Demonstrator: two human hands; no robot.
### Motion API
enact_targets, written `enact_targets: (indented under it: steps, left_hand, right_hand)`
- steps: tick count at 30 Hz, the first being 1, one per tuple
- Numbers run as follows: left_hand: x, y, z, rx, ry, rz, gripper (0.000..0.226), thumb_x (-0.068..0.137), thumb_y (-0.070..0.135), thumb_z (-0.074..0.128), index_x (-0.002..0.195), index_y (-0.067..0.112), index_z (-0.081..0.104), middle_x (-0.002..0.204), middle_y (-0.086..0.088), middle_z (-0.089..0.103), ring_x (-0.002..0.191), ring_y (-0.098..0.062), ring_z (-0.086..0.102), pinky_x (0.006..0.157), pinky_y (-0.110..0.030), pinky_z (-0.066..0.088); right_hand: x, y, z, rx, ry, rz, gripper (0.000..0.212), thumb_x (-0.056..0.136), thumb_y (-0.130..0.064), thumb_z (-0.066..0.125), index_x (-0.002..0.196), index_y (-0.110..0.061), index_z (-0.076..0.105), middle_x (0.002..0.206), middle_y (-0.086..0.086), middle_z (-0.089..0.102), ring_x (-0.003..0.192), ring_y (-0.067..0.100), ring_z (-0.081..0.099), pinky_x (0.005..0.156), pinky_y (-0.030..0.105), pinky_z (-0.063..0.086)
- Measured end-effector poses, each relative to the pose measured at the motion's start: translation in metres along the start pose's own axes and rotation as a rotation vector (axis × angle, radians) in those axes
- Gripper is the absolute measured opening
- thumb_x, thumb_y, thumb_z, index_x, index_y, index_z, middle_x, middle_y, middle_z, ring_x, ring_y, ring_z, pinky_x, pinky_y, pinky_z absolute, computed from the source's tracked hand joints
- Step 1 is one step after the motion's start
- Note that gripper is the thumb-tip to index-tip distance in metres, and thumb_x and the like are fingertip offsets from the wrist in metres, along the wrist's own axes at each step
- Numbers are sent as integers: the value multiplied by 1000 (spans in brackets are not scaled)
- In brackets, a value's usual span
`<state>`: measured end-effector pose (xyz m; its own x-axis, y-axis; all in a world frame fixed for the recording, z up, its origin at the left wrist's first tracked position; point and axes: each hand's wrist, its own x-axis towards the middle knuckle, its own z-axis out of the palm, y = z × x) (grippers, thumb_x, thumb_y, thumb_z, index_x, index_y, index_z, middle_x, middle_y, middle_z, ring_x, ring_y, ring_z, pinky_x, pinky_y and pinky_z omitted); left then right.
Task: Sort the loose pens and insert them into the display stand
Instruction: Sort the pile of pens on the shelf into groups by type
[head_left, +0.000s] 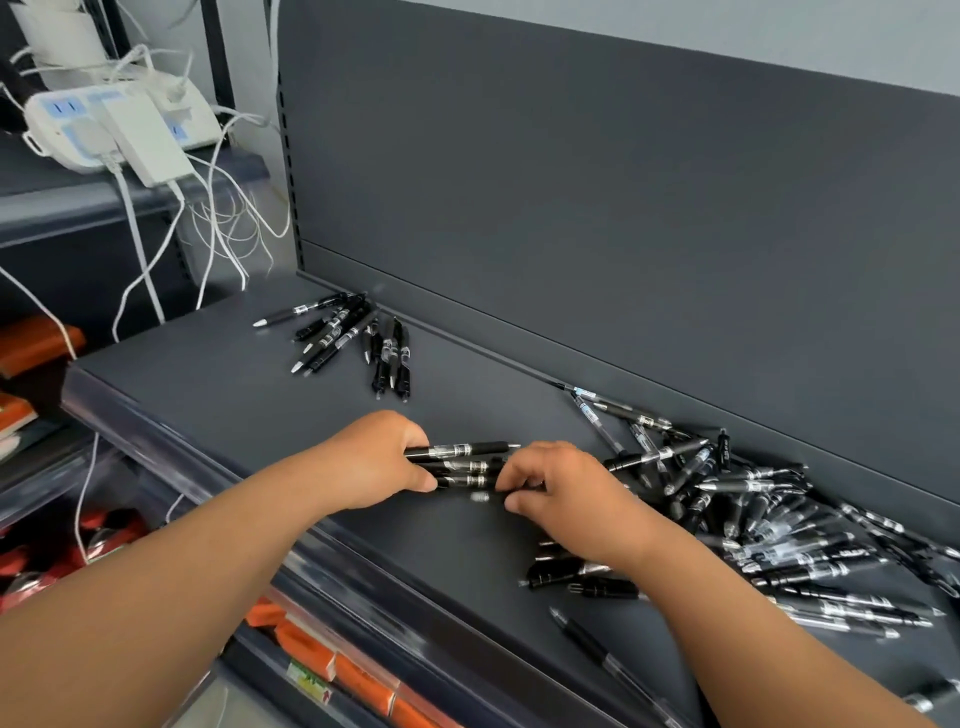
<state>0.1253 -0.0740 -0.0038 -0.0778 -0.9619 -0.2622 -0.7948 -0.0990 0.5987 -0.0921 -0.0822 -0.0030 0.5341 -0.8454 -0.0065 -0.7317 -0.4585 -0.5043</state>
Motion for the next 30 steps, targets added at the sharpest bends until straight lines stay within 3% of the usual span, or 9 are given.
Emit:
enact_targets:
  steps: [2, 4, 9, 13, 16, 20, 23, 26, 30]
  left_hand:
    - [2, -6, -11, -85, 32, -11, 12, 82, 24, 73, 80, 14, 66, 71, -2, 56, 63, -14, 49, 61, -26, 37]
    - [4, -13, -26, -169, 83, -24, 9, 81, 22, 74, 77, 17, 67, 72, -3, 59, 66, -15, 52, 63, -26, 39]
    - [20, -33, -63, -365, 223, -64, 12, 80, 20, 75, 77, 12, 67, 73, -6, 61, 69, -18, 52, 64, -26, 38]
    - [41, -49, -86, -434, 338, -96, 11, 81, 18, 74, 86, 12, 68, 84, -10, 66, 79, -22, 58, 69, -27, 42]
    - [63, -64, -99, -412, 394, -128, 25, 80, 19, 74, 98, 4, 68, 83, -11, 66, 74, -23, 60, 70, -30, 45]
    - [87, -75, -108, -316, 429, -166, 19, 81, 20, 71, 90, 4, 66, 70, -9, 61, 59, -23, 54, 58, -28, 44]
    - [99, -79, -112, -180, 444, -200, 18, 83, 22, 68, 87, 5, 65, 64, -5, 57, 54, -20, 51, 52, -26, 38]
    - [106, -81, -111, -70, 453, -207, 20, 84, 25, 66, 87, 5, 64, 66, -3, 56, 63, -22, 56, 52, -27, 36]
    - [110, -84, -100, 15, 454, -170, 23, 84, 28, 67, 94, 7, 65, 85, -4, 65, 86, -25, 62, 63, -28, 40]
  right_hand:
    - [12, -7, -5, 181, 71, 42, 12, 86, -13, 65, 88, -26, 65, 78, -16, 60, 71, -5, 55, 74, 13, 43]
    - [29, -17, -9, 338, 147, 71, 18, 87, -10, 64, 82, -28, 62, 71, -14, 60, 59, -6, 52, 65, 12, 42]
    - [84, -47, -13, 664, 286, 137, 13, 88, -7, 63, 82, -19, 65, 75, 0, 60, 64, 10, 49, 60, 19, 42]
    - [135, -66, -8, 835, 299, 235, 5, 90, -10, 60, 89, -13, 63, 78, 0, 62, 65, 9, 55, 64, 17, 46]
    - [171, -75, 2, 999, 282, 348, 10, 92, -9, 59, 84, -15, 58, 70, -2, 61, 55, 4, 57, 56, 17, 48]
    - [213, -76, 23, 1070, 293, 480, 6, 91, -11, 61, 87, -13, 56, 76, 4, 63, 62, 10, 59, 50, 18, 49]
    - [234, -75, 34, 1069, 312, 553, 6, 90, -12, 62, 87, -13, 57, 80, 6, 63, 66, 13, 58, 55, 21, 52]
    - [244, -74, 38, 1079, 354, 603, 7, 91, -9, 61, 87, -11, 55, 79, 5, 58, 64, 12, 55, 53, 19, 52]
    - [244, -68, 39, 1064, 393, 626, 8, 92, -5, 53, 87, -11, 55, 86, 8, 58, 67, 15, 58, 53, 20, 51]
